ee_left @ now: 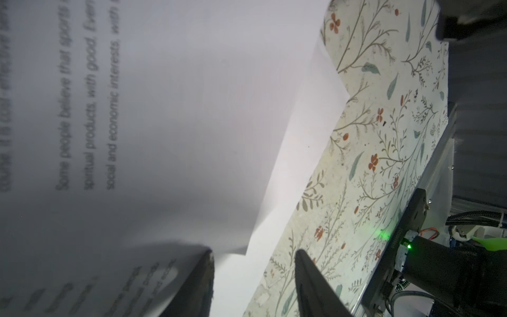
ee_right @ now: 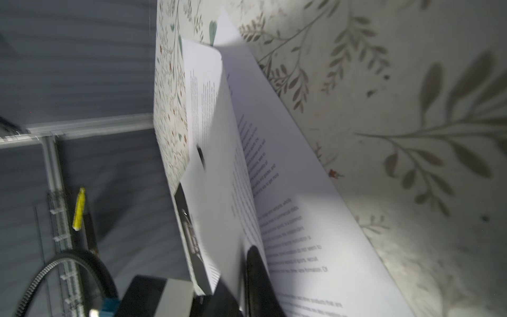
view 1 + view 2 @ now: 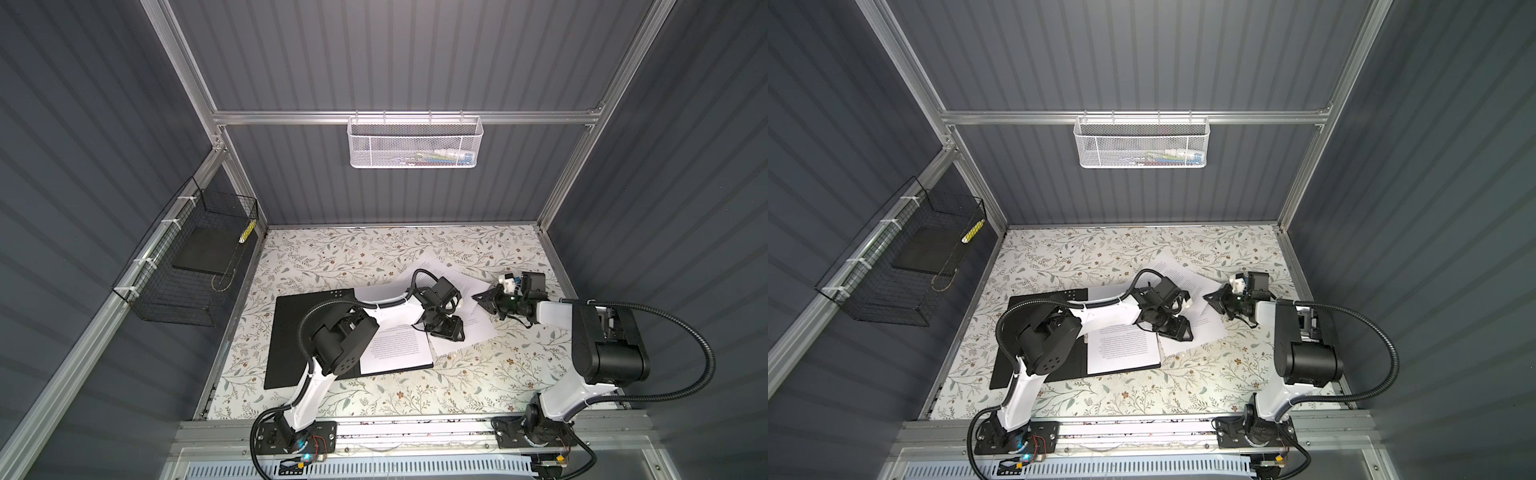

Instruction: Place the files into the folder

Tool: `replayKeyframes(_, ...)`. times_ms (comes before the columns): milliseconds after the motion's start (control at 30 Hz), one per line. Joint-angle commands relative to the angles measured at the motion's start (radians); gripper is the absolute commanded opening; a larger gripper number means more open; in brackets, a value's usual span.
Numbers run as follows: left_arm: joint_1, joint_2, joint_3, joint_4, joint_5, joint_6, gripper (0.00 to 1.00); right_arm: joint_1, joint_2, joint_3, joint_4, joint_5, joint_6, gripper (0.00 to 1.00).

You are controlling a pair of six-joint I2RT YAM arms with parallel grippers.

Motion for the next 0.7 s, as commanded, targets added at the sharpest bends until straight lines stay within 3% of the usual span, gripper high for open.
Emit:
replayKeyframes(0, 0.015, 0.071, 0.014, -0.167, -0.037, 0.029, 0.51, 0.005, -0.017, -0.013, 0.017, 0.019, 0.024, 0.0)
replayKeyframes(167, 0.014, -0.01, 0.131, -0.15, -0.023, 0.043, 0.62, 0.003, -0.161, -0.003, -0.072, 0.08, 0.025, 0.0)
replayKeyframes(300, 0.017, -0.104, 0.217, -0.158, -0.073, 0.075, 0.74, 0.003, -0.232, 0.042, -0.144, 0.059, 0.026, 0.01)
replayKeyframes(533, 0.027, -0.405, 0.111, -0.086, -0.274, 0.098, 0.88, 0.01, -0.359, 0.159, -0.367, 0.101, 0.027, 0.0)
replayKeyframes(667, 0.026, -0.601, -0.037, -0.092, -0.5, 0.127, 1.0, 0.058, -0.402, 0.244, -0.438, 0.134, 0.065, 0.0)
